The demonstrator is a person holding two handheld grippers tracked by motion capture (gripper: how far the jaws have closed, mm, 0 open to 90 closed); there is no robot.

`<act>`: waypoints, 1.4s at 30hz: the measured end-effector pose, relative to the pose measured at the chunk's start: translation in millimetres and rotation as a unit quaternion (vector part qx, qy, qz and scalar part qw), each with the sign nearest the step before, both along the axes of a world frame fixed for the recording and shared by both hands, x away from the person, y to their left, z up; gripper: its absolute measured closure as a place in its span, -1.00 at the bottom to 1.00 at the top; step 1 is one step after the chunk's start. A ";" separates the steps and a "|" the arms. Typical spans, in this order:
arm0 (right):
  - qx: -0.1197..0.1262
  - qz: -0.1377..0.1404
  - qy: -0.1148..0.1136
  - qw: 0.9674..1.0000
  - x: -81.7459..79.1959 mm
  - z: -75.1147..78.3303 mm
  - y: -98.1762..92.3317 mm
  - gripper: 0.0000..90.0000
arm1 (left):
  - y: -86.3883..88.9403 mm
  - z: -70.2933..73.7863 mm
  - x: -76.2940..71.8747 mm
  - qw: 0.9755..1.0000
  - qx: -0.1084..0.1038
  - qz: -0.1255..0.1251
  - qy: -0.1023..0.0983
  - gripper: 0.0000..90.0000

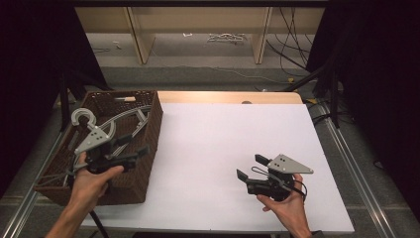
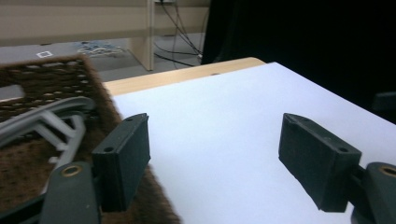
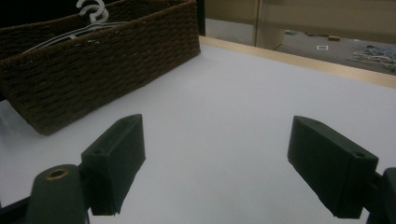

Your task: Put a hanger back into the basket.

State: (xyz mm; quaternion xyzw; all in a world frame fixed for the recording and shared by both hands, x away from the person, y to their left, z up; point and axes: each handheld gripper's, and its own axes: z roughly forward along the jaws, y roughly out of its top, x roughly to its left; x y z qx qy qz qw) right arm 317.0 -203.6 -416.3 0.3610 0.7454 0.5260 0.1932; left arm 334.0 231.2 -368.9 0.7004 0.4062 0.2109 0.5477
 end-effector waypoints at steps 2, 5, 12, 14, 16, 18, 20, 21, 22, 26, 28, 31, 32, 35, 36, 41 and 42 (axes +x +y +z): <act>0.000 -0.001 0.000 1.000 -1.1 -0.3 1.0 -0.55 | -7.5 -4.1 -2.3 1.000 0.005 -0.021 -0.005 -0.45; 0.001 0.005 0.000 1.000 -2.3 -0.5 2.7 -0.55 | -14.3 -8.2 -2.6 0.999 -0.001 -0.027 -0.017 -0.46; 0.010 0.001 -0.003 1.000 -4.7 -2.5 3.8 -0.56 | -30.8 -16.2 -15.2 0.997 -0.020 -0.063 -0.028 -0.58; 0.007 0.002 0.000 1.000 -5.9 -3.1 3.7 -0.57 | -37.3 -20.1 -18.9 0.997 -0.016 -0.066 -0.029 -0.65; 0.010 0.006 -0.001 1.000 -6.2 -4.0 4.2 -0.58 | -43.0 -24.1 -21.5 0.997 -0.018 -0.072 -0.027 -0.65; 0.014 0.005 -0.002 1.000 -6.9 -4.2 5.4 -0.59 | -47.8 -27.2 -24.3 0.997 -0.012 -0.077 -0.026 -0.65; 0.013 0.007 -0.006 1.000 -7.5 -4.3 6.3 -0.59 | -51.3 -29.7 -26.4 0.996 0.001 -0.080 -0.036 -0.65; 0.009 0.006 -0.006 1.000 -8.5 -4.1 6.5 -0.59 | -52.6 -31.4 -27.1 0.996 0.004 -0.079 -0.039 -0.65; 0.009 0.006 -0.012 1.000 -8.8 -4.7 7.2 -0.60 | -53.4 -33.4 -27.4 0.996 0.004 -0.077 -0.038 -0.65; 0.009 0.013 -0.008 1.000 -12.0 -5.2 8.2 -0.60 | -56.5 -42.1 -29.4 0.996 0.007 -0.080 -0.036 -0.65; 0.009 0.011 -0.011 1.000 -12.9 -5.0 8.4 -0.61 | -58.4 -46.0 -30.9 0.996 0.002 -0.076 -0.036 -0.65; 0.010 0.015 -0.013 1.000 -13.7 -5.4 9.7 -0.62 | -61.4 -53.2 -33.6 0.996 0.013 -0.079 -0.049 -0.65; 0.009 0.015 -0.016 1.000 -14.3 -5.8 10.1 -0.62 | -62.3 -55.4 -35.1 0.996 0.016 -0.079 -0.049 -0.65; 0.011 0.022 -0.012 1.000 -16.6 -7.5 11.8 -0.62 | -63.7 -61.4 -38.3 0.996 0.009 -0.074 -0.043 -0.65; 0.006 0.020 -0.011 1.000 -18.2 -7.6 12.0 -0.62 | -63.2 -62.9 -38.2 0.996 0.008 -0.078 -0.048 -0.65; -0.001 0.025 -0.009 1.000 -24.8 -11.1 15.4 -0.63 | -62.2 -64.1 -42.3 0.996 0.016 -0.068 -0.056 -0.65; 0.003 0.027 -0.007 1.000 -26.9 -12.2 16.1 -0.63 | -61.9 -64.2 -43.0 0.996 0.020 -0.070 -0.056 -0.65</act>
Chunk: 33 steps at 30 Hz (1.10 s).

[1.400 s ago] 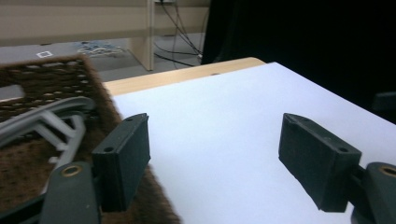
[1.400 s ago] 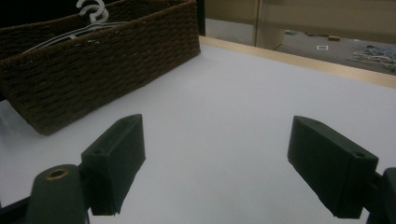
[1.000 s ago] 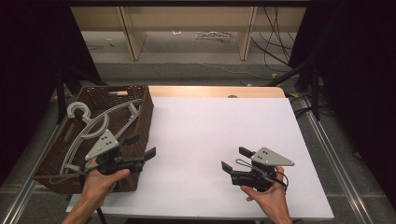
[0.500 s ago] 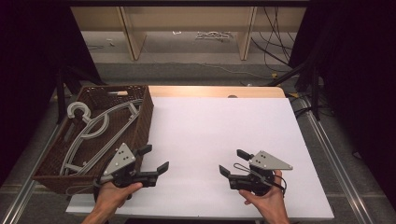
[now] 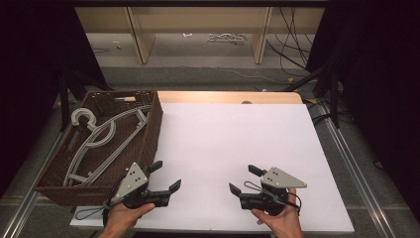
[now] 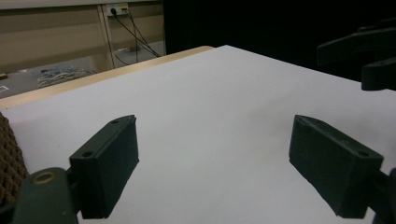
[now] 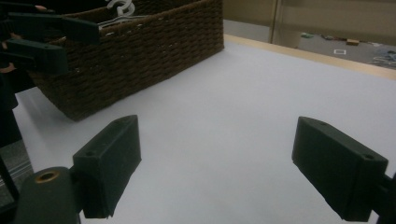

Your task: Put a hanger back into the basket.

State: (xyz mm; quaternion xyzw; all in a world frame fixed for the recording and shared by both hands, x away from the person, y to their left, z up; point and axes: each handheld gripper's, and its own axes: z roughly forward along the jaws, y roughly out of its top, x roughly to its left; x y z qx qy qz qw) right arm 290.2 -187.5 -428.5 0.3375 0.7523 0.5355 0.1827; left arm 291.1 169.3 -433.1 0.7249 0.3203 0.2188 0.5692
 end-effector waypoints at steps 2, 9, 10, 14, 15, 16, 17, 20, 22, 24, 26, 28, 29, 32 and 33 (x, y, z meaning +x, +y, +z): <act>-0.001 0.007 0.003 1.000 -2.8 -2.3 2.2 -0.63 | 0.5 -0.8 -1.4 1.000 -0.001 0.000 0.003 -0.65; -0.005 0.007 0.001 1.000 -11.7 -3.3 1.9 -0.64 | 1.6 -0.6 -2.3 1.000 -0.002 -0.004 0.001 -0.65; -0.002 0.006 0.000 1.000 -12.7 -3.2 1.0 -0.64 | 1.7 -0.3 -2.6 1.000 -0.001 -0.006 0.000 -0.65; -0.001 -0.002 -0.001 1.000 -13.2 -3.5 -0.9 -0.64 | 1.1 -0.3 -2.5 1.000 0.003 -0.009 -0.004 -0.65; 0.000 -0.002 0.000 1.000 -12.9 -3.5 -1.0 -0.64 | 1.0 -0.3 -2.2 1.000 0.003 -0.009 -0.004 -0.65; 0.000 -0.002 -0.001 1.000 -12.6 -3.7 -1.0 -0.64 | 0.4 -1.1 -1.3 1.000 -0.001 -0.011 -0.005 -0.65; -0.002 -0.005 -0.003 1.000 -12.6 -3.8 -1.5 -0.64 | 0.7 -0.8 -1.1 1.000 0.004 -0.009 -0.004 -0.65; -0.001 -0.004 -0.005 1.000 -12.2 -3.6 -2.4 -0.64 | 0.8 -0.9 -0.6 1.000 0.004 -0.008 -0.004 -0.65; 0.007 -0.005 -0.007 1.000 -11.4 -3.8 -2.7 -0.64 | 0.5 -0.7 -0.9 1.000 0.001 -0.011 -0.004 -0.65; 0.004 -0.009 -0.004 1.000 -11.2 -2.8 -4.5 -0.64 | 0.9 -0.7 -0.9 1.000 0.001 -0.012 -0.004 -0.65; 0.009 -0.011 -0.009 1.000 -10.9 -3.2 -4.8 -0.64 | 1.4 -0.9 -0.1 1.000 -0.002 -0.014 -0.006 -0.65; 0.010 -0.012 -0.010 1.000 -10.9 -2.9 -5.2 -0.64 | 2.6 -0.3 -0.4 1.000 0.000 -0.010 -0.005 -0.65; 0.010 -0.012 -0.010 1.000 -11.0 -2.8 -5.2 -0.64 | 3.1 -0.2 -0.1 1.000 0.001 -0.010 -0.005 -0.65; 0.010 -0.012 -0.009 1.000 -11.1 -2.9 -5.2 -0.64 | 3.4 -0.1 0.3 1.000 0.000 -0.010 -0.006 -0.65; 0.010 -0.011 -0.011 1.000 -10.9 -2.9 -5.4 -0.64 | 2.9 -0.3 0.4 1.000 0.000 -0.010 -0.006 -0.65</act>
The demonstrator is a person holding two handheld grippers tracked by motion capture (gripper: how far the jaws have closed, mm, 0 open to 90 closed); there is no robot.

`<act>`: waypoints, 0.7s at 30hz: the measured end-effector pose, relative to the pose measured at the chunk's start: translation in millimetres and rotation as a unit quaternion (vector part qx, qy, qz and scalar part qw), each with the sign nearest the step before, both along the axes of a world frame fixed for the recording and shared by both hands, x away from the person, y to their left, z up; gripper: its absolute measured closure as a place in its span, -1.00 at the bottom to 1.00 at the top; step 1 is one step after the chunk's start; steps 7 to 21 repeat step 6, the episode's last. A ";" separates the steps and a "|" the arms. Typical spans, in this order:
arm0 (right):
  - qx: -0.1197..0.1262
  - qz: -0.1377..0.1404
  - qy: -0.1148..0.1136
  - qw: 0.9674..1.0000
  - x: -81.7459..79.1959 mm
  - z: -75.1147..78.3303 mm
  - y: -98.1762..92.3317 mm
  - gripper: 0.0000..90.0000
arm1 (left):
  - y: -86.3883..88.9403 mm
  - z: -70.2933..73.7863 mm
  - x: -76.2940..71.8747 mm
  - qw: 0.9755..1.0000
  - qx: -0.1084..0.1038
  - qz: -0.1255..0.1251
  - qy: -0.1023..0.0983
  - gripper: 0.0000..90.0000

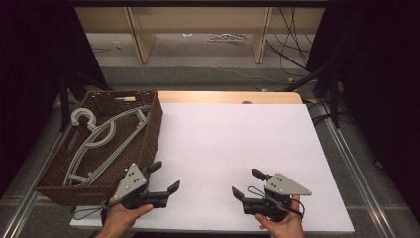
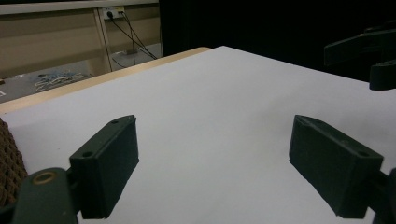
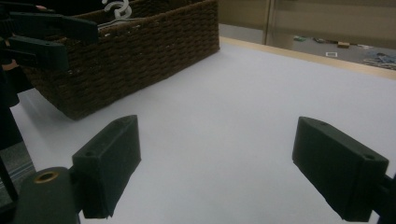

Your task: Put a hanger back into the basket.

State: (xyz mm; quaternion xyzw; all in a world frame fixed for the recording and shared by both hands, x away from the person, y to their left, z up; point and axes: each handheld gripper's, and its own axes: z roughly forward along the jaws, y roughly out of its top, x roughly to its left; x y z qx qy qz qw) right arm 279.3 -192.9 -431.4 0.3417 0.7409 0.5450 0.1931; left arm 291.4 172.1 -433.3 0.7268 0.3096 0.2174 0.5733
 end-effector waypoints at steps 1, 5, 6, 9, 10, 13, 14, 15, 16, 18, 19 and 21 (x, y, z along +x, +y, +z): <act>0.000 0.000 0.000 1.000 0.0 0.0 0.0 -0.64 | 0.0 0.0 0.0 1.000 0.000 0.000 0.000 -0.65; 0.000 -0.001 0.000 1.000 0.4 -0.6 -0.2 -0.64 | -0.9 -0.7 0.5 1.000 0.001 -0.007 -0.005 -0.65; -0.006 -0.002 -0.001 1.000 0.2 0.0 -0.8 -0.64 | -0.8 -0.7 0.4 1.000 0.001 -0.007 -0.005 -0.65; -0.006 -0.002 -0.001 1.000 0.2 0.0 -0.8 -0.64 | -0.8 -0.7 0.4 1.000 0.001 -0.007 -0.005 -0.65; -0.006 -0.002 -0.001 1.000 0.2 0.0 -0.8 -0.64 | -0.8 -0.7 0.4 1.000 0.001 -0.007 -0.005 -0.65; -0.006 -0.002 -0.001 1.000 0.2 0.0 -0.8 -0.64 | -0.8 -0.7 0.4 1.000 0.001 -0.007 -0.005 -0.65; -0.006 -0.002 -0.001 1.000 0.2 0.0 -0.8 -0.64 | -0.8 -0.7 0.4 1.000 0.001 -0.007 -0.005 -0.65; -0.006 -0.002 -0.001 1.000 0.2 0.0 -0.8 -0.64 | -0.8 -0.7 0.4 1.000 0.001 -0.007 -0.005 -0.65; -0.006 -0.002 -0.001 1.000 0.2 0.0 -0.8 -0.64 | -0.8 -0.7 0.4 1.000 0.001 -0.007 -0.005 -0.65; -0.006 -0.002 -0.001 1.000 0.2 0.0 -0.8 -0.64 | -0.8 -0.7 0.4 1.000 0.001 -0.007 -0.005 -0.65; -0.006 -0.002 -0.001 1.000 0.2 0.0 -0.8 -0.64 | -0.8 -0.7 0.4 1.000 0.001 -0.007 -0.005 -0.65; -0.006 -0.002 -0.001 1.000 0.2 0.0 -0.8 -0.64 | -0.8 -0.7 0.4 1.000 0.001 -0.007 -0.005 -0.65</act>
